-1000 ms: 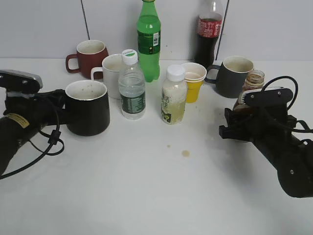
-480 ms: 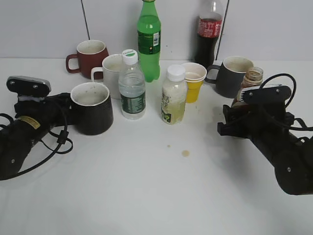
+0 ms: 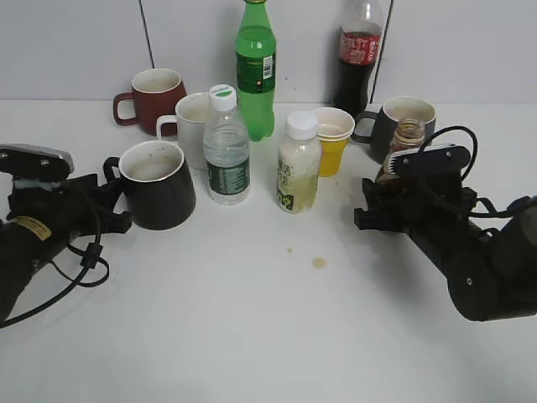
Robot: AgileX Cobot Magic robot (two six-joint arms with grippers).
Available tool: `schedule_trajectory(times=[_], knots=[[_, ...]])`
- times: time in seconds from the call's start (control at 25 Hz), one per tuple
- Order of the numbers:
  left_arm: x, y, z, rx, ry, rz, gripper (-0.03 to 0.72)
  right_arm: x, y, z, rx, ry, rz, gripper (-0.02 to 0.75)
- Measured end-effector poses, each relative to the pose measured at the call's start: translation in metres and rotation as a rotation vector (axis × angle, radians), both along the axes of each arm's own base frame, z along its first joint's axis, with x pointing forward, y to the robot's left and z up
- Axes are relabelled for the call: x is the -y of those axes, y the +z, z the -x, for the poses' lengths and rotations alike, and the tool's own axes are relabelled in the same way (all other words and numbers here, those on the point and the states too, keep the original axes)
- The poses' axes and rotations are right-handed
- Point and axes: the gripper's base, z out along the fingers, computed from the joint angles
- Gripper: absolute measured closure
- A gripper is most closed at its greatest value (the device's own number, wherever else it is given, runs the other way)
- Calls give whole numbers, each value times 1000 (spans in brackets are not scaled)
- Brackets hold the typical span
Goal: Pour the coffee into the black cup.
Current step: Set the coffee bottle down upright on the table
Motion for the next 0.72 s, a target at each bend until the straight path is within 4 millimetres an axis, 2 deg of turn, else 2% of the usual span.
schedule_trajectory(times=[0.24,0.52,0.72], knots=[[-6,14,23,-10,-12,-4,375,-5,-2,-6,-9,13,-20,234],[-12,39,46,22,-13,6,375,-2,-12,-2,-168,-23,-12,132],[-15,65,51,-5,10,14,375,-1,3,-1,-216,-14,52,125]])
